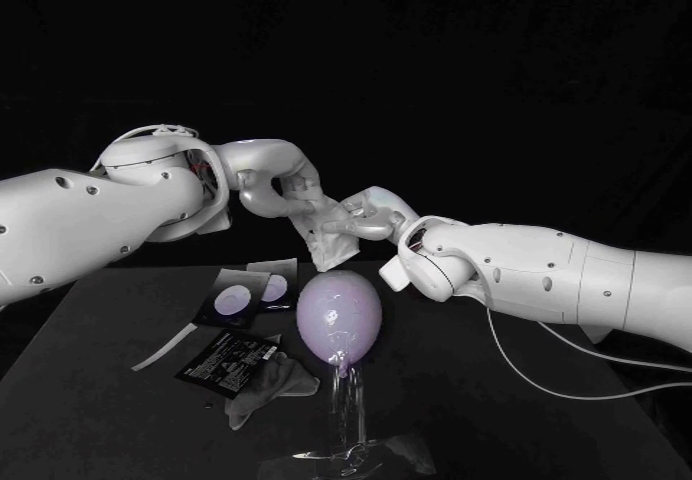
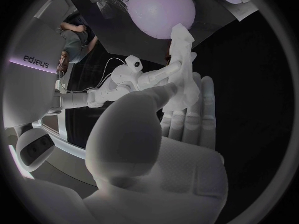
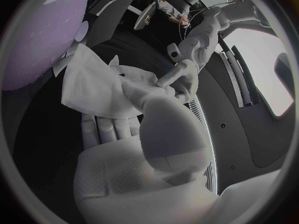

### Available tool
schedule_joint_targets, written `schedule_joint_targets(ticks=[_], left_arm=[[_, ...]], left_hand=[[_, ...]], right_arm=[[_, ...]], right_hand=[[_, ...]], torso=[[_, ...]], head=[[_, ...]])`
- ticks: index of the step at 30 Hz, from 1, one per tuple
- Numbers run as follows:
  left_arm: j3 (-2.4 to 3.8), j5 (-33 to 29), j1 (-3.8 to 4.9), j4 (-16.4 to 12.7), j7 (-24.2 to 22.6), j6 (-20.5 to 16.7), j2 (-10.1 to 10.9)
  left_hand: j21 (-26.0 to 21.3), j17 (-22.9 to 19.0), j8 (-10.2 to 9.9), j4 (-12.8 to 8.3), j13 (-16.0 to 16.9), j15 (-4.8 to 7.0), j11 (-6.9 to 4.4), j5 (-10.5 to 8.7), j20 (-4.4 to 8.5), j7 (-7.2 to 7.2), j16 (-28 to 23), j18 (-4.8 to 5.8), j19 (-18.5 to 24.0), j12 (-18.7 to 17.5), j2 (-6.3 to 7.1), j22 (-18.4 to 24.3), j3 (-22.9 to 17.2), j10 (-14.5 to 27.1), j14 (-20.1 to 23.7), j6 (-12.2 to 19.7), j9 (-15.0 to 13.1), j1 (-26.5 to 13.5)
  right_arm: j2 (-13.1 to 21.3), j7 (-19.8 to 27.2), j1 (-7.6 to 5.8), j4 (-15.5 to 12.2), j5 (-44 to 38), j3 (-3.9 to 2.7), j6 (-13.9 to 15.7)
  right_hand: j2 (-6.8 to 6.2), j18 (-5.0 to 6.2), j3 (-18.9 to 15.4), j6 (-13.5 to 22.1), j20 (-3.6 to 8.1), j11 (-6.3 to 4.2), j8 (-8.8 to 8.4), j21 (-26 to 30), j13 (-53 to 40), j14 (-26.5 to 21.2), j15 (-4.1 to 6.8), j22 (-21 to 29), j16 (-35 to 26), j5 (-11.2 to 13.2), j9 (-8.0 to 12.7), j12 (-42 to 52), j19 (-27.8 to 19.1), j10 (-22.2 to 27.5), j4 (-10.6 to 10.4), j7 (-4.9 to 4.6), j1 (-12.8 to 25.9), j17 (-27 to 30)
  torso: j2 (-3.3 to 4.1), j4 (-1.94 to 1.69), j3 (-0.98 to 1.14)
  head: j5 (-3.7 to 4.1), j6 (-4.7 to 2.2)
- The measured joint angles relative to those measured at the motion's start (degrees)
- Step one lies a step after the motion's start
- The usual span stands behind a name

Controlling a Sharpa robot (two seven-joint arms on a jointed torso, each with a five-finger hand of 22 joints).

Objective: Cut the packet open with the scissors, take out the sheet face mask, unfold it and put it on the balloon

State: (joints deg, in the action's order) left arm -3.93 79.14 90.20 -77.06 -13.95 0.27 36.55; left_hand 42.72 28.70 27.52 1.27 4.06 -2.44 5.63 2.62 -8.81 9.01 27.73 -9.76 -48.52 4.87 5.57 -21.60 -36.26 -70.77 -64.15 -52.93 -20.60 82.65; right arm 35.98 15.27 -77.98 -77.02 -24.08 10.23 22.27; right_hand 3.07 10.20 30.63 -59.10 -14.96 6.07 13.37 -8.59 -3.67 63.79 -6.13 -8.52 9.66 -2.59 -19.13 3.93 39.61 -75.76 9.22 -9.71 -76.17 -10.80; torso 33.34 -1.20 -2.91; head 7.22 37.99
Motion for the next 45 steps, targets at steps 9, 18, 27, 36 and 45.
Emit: schedule_joint_targets(ticks=[9,18,27,36,45], left_arm=[[-0.04,-1.05,-0.02,-0.28,1.13,-2.02,-0.14],[-0.24,-1.52,0.03,1.21,1.95,-3.73,-1.28],[-0.35,-1.54,0.01,1.29,2.44,-5.11,-1.45],[-0.38,-1.53,0.01,0.48,2.54,-2.74,-1.70],[-0.38,-1.47,0.01,0.33,2.62,-0.81,-1.82]], left_hand=[[0.00,0.00,-0.15,-0.01,0.01,-0.03,-0.01,0.00,0.00,-0.07,0.00,0.03,0.00,0.00,0.17,-0.08,0.01,-0.01,-0.15,-0.10,-0.01,0.14],[0.52,0.07,-0.29,-0.01,0.01,-0.06,-0.11,0.00,0.21,-0.26,0.22,0.05,0.21,0.00,0.26,-0.35,0.00,-0.51,-0.18,-0.54,-0.05,0.24],[0.52,0.07,-0.81,0.54,0.20,0.01,-0.31,-0.01,0.20,-0.51,0.22,0.07,0.63,0.00,0.13,-0.40,0.55,-1.53,-0.10,-1.33,-0.05,0.39],[0.51,0.06,-1.00,0.54,0.20,0.08,-0.31,-0.12,0.20,-0.51,0.44,0.09,0.62,0.00,0.13,-0.39,0.55,-1.54,-0.02,-1.33,-0.05,0.39],[0.50,0.11,-0.85,0.54,0.25,0.07,-0.52,-0.12,0.20,-0.59,0.44,0.09,0.62,0.00,0.13,-0.38,0.55,-1.74,-0.03,-1.41,-0.05,0.38]], right_arm=[[-0.23,-0.25,-0.18,-0.16,-1.21,-0.01,2.95],[1.25,-0.61,-0.61,-2.72,-1.70,0.06,3.55],[1.73,-1.16,-0.76,-4.43,-1.98,0.08,2.72],[0.75,-1.64,-0.79,-3.71,-2.89,0.08,1.90],[-0.07,-2.06,-0.80,-2.38,-3.47,0.08,1.64]], right_hand=[[-1.11,-0.01,2.73,0.00,0.20,0.01,0.37,-0.21,-0.01,0.00,0.00,0.06,-0.23,0.05,-0.55,0.00,0.19,-0.02,-0.14,0.01,1.11,-0.30],[-1.34,-0.03,3.16,0.01,0.20,0.10,0.36,-0.20,-0.01,-0.01,-0.01,0.06,-0.23,0.08,-0.66,0.00,0.19,-0.10,-0.05,0.01,1.34,-0.38],[-9.66,-0.07,-0.33,9.17,-1.73,4.86,-4.47,1.54,0.30,-8.80,-3.76,1.45,-5.27,-0.41,1.05,-0.54,-3.15,13.27,-1.77,-3.24,7.89,1.19],[-12.88,-3.15,-8.99,25.06,-1.81,8.40,-10.07,5.83,0.35,-30.40,-7.54,4.92,-6.67,-0.41,5.69,-0.54,-18.34,30.95,-3.94,-0.37,9.51,5.54],[-12.42,-3.16,-11.41,26.43,-1.85,8.66,-10.07,5.83,0.35,-32.39,-7.78,5.02,-6.67,-0.41,6.10,-0.54,-18.47,32.91,-4.55,-0.03,8.60,5.92]], torso=[[0.02,0.02,0.00],[0.06,0.07,0.02],[0.02,0.09,0.03],[0.01,0.03,0.03],[0.04,-0.01,-0.03]], head=[[-0.04,-0.31],[-0.01,-0.77],[0.07,-0.93],[0.18,-1.08],[0.19,-1.09]])
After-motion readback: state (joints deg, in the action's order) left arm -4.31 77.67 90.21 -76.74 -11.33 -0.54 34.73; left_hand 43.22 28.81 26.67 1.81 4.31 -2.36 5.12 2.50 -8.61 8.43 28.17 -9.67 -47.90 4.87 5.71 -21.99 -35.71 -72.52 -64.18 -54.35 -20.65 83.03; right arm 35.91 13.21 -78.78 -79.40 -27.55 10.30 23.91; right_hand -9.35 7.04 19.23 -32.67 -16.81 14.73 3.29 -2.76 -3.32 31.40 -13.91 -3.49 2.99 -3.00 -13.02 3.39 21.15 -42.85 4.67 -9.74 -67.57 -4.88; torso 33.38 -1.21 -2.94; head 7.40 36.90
